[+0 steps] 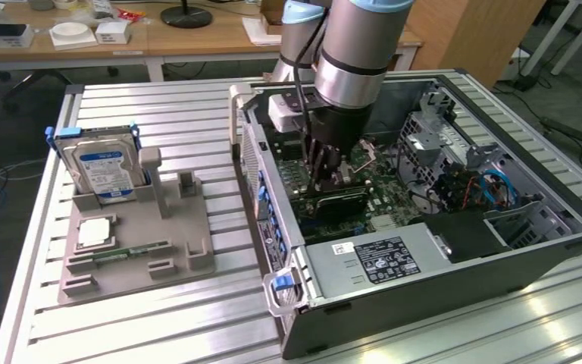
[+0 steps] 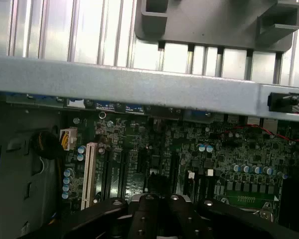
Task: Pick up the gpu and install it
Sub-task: 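Press down on the gpu until it lock into place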
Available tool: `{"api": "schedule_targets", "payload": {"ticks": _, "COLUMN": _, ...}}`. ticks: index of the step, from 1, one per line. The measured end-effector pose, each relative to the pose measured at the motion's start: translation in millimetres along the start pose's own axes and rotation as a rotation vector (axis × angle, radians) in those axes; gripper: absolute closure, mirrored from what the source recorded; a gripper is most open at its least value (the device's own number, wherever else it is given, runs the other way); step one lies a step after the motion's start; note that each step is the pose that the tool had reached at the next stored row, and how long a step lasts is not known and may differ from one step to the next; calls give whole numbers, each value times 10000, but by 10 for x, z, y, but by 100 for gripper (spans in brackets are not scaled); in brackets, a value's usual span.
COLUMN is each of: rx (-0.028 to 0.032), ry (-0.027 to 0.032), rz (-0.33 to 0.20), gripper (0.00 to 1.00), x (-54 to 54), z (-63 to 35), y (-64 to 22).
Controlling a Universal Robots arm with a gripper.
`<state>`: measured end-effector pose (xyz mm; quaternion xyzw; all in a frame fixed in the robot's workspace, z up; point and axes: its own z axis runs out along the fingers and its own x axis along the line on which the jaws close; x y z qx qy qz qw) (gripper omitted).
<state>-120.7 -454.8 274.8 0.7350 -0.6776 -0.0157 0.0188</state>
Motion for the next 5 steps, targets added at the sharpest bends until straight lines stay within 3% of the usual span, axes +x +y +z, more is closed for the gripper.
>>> {"api": "schedule_targets", "payload": {"ticks": 5, "rx": 1, "ry": -1, "rz": 0, "gripper": 90, "x": 0, "z": 1, "y": -1}}
